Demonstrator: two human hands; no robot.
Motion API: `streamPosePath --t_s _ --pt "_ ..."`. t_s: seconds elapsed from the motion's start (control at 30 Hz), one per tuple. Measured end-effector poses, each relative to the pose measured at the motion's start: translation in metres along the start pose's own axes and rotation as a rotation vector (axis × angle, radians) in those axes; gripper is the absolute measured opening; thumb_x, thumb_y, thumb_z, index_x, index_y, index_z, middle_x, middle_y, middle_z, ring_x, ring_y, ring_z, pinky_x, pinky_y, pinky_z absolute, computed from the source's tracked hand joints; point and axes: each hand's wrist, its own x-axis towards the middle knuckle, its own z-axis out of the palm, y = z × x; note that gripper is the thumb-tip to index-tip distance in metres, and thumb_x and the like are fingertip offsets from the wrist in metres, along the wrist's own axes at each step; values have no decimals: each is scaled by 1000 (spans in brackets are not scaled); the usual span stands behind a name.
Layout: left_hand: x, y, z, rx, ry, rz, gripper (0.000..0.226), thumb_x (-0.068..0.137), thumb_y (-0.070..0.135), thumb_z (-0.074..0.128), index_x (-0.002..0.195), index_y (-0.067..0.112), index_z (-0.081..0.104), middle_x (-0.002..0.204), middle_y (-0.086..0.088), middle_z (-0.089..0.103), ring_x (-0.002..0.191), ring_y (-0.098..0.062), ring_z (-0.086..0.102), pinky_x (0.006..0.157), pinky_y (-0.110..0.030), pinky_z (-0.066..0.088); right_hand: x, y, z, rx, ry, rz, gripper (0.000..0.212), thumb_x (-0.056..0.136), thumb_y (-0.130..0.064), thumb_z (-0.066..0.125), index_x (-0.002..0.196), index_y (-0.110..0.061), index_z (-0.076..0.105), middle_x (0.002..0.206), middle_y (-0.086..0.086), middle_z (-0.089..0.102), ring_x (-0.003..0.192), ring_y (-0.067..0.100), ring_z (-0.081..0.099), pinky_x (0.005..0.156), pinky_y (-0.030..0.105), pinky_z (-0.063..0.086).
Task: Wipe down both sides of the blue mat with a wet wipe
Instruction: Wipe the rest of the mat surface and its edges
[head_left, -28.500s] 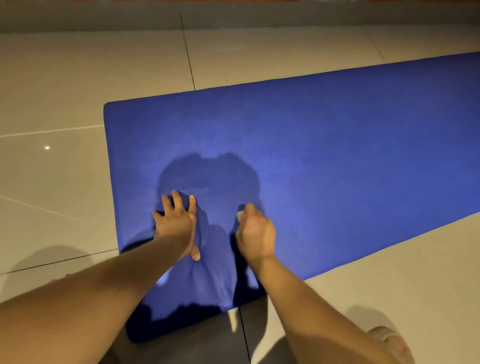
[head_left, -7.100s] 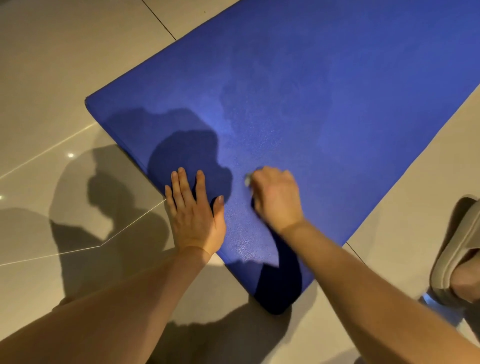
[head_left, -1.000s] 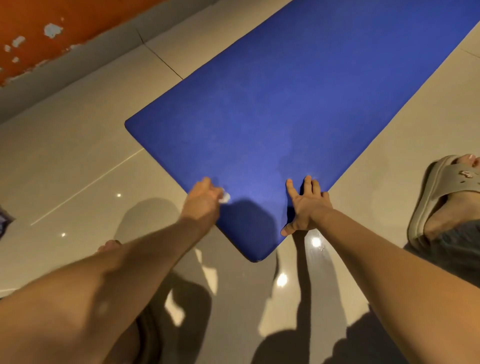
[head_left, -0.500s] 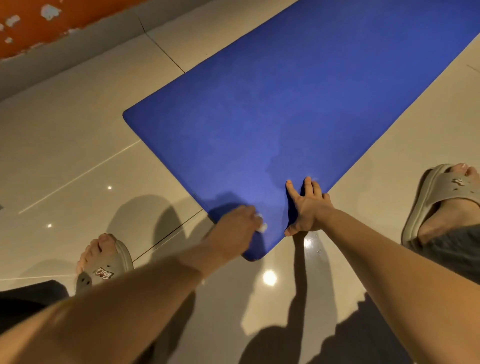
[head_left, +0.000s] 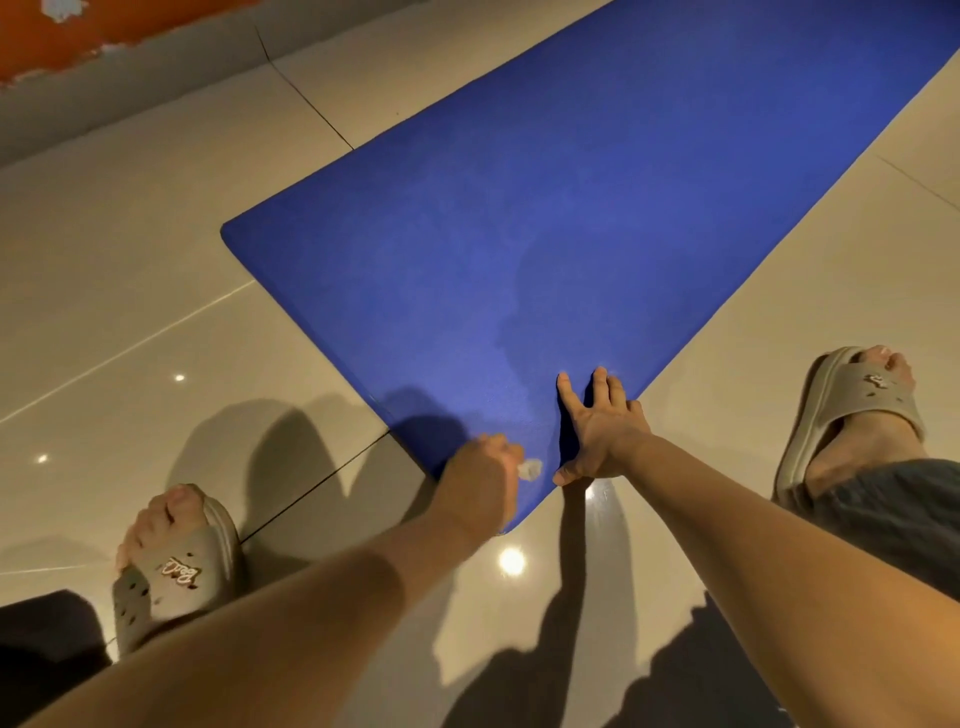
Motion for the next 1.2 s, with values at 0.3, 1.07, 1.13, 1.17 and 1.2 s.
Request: streamPosePath --t_s 0.3,1.07,1.13,1.17,1.2 --pt "20 -74 -46 162 54 -227 16 95 13 48 101 15 63 103 -6 59 101 -27 59 81 -34 46 2 1 5 38 29 -9 144 66 -70 80 154 -32 -27 163 20 -24 151 41 -20 124 51 10" --pt "22 20 -17 115 -119 155 16 95 14 54 111 17 56 111 -4 57 103 -20 55 87 -30 48 4 18 9 89 72 -79 120 81 -59 72 157 -36 -18 164 18 -22 153 38 -15 124 49 11" --pt "30 24 -15 132 -107 138 14 97 17 54 110 17 55 109 -4 57 101 -19 56 88 -30 50 6 20 9 103 78 -81 121 80 -60 73 158 -37 -17 164 17 -21 153 38 -15 124 49 10" --pt "26 24 -14 132 -116 146 15 97 17 54 111 17 56 109 -4 57 101 -20 55 88 -32 50 6 22 9 112 73 -86 122 79 -60 74 158 -37 -16 164 18 -21 153 38 -14 124 48 10" --pt "17 23 -13 137 -140 155 17 96 15 54 113 16 57 110 -5 58 102 -21 55 88 -34 50 6 22 8 114 67 -94 122 79 -60 75 158 -38 -16 164 18 -21 153 37 -14 123 48 10"
